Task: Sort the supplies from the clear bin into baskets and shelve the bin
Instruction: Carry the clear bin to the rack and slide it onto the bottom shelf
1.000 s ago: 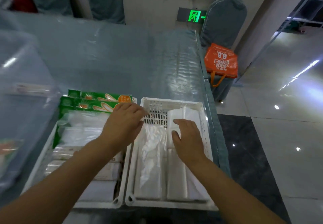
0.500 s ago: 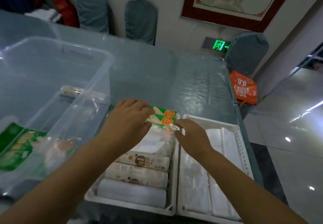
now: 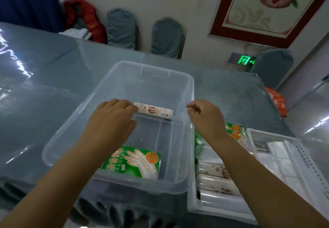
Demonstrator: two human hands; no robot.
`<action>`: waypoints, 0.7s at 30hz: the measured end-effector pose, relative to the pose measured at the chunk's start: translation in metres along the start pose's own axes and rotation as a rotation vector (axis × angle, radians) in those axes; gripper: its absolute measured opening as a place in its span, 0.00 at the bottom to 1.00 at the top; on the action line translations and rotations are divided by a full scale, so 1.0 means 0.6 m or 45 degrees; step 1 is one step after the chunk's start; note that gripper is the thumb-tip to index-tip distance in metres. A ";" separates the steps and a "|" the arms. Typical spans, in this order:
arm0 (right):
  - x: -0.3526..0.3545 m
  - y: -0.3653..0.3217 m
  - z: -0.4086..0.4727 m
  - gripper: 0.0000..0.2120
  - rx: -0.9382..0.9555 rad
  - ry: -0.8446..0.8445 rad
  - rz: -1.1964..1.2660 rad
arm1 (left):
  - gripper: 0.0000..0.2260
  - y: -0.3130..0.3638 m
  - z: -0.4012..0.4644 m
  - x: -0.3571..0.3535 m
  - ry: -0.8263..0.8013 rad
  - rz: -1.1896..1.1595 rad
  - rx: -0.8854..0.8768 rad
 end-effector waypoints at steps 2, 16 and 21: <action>-0.018 -0.012 -0.012 0.07 -0.021 -0.022 -0.100 | 0.14 -0.058 -0.008 -0.006 -0.048 0.011 0.084; -0.047 -0.019 -0.074 0.11 -0.473 -0.192 -0.286 | 0.09 -0.203 -0.038 -0.043 -0.206 -0.002 0.581; -0.040 -0.022 -0.096 0.04 -0.563 -0.026 -0.047 | 0.04 -0.208 -0.032 -0.035 -0.095 -0.112 0.587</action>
Point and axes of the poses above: each hand's wrist, its own z-axis towards the middle knuckle, its own x-axis out of the back of the hand, y = z × x, the point moved 5 cm from there along z, towards the middle knuckle, and after that the axes turned 1 degree about -x, right-handed, at the moved point
